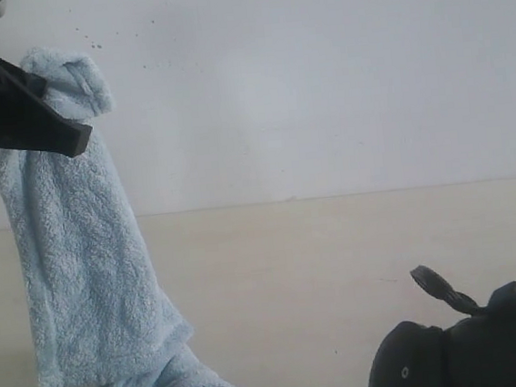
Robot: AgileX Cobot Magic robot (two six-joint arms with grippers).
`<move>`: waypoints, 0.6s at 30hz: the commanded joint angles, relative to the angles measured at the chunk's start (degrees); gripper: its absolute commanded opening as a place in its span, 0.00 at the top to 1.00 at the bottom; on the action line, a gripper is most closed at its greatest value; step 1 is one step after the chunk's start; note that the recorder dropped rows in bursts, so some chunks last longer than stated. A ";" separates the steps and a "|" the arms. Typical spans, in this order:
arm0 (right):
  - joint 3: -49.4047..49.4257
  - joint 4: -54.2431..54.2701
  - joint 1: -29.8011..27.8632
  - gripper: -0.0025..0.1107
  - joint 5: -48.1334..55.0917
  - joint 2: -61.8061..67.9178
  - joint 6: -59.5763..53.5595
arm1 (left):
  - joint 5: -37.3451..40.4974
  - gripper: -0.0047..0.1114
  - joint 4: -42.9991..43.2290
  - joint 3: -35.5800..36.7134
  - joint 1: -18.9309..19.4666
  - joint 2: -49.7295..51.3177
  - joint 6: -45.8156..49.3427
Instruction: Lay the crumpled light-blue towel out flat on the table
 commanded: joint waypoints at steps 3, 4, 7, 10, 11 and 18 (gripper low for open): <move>0.38 0.02 1.10 0.52 -2.34 -0.08 1.32 | 0.75 0.92 0.25 0.15 0.13 -0.27 -1.26; 0.38 0.02 1.88 0.52 -3.14 -0.08 1.57 | 0.75 0.92 0.25 0.15 0.13 -0.27 -1.26; 0.38 0.02 4.62 0.52 -6.89 -0.08 1.64 | 1.41 0.92 0.25 0.15 0.13 -0.27 -1.24; 0.38 0.02 6.44 0.52 -10.69 -0.08 1.64 | 2.01 0.92 0.25 0.15 0.13 -0.27 -1.50; 0.38 0.02 6.67 0.52 -11.24 -0.08 1.83 | 2.10 0.92 0.25 0.15 0.13 -0.27 -1.78; 0.38 -0.09 6.66 0.52 -14.71 -0.08 3.40 | 2.10 0.92 0.25 0.15 0.13 -0.27 -1.95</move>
